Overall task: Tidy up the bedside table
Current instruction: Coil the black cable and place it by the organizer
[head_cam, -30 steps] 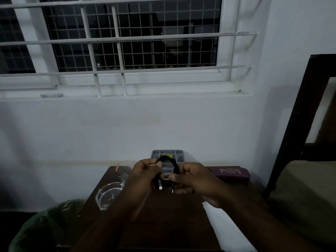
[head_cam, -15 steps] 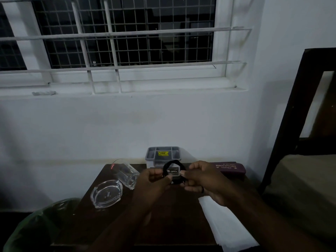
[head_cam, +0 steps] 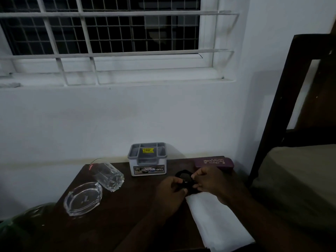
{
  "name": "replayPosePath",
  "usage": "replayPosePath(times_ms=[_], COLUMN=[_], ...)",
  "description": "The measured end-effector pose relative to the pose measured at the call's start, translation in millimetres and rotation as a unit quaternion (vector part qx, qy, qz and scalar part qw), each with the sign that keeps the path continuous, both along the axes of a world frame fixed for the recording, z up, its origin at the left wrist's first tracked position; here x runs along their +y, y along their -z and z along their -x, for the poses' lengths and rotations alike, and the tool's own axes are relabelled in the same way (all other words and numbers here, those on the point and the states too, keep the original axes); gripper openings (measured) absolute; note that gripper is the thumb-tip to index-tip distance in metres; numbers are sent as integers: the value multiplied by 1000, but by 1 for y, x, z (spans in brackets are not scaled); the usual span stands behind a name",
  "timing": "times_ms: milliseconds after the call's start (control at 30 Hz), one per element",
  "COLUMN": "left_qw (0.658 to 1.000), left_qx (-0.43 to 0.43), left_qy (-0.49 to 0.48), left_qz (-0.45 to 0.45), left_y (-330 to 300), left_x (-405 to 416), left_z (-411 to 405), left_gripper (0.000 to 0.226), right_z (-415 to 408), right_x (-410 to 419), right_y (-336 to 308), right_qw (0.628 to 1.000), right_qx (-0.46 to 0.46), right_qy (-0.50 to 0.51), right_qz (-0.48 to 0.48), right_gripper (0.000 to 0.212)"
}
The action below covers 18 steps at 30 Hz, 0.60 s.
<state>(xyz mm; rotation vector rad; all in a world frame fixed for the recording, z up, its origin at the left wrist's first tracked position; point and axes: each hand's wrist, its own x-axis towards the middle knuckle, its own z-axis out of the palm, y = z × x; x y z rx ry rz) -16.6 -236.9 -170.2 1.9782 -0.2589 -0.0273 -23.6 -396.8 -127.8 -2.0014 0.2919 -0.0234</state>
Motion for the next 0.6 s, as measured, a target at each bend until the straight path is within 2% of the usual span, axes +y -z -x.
replayPosePath(times_ms=[67,167,267,433,600], left_qw=[999,985,961,940,920], left_qx=[-20,-98,-182,-206,-209], left_qy=[22,65,87,109,116], left_qz=[-37,-130,-189,-250,-311], left_y=[3,4,13,32,32], left_x=[1,7,12,11,6], left_z=[-11,-24,-24,-18,-27], left_gripper=[28,35,53,57,60], right_z=[-10,-22,-29,-37,-44], right_x=[1,6,8,10,5], right_y=[7,13,12,12,23], right_qw=[999,991,965,910,888], right_qx=[-15,-45,-61,2,-10], right_qy=[-5,-28,-62,-146,-179], right_qz=[41,122,249,388,423], right_gripper=[14,17,24,30,33])
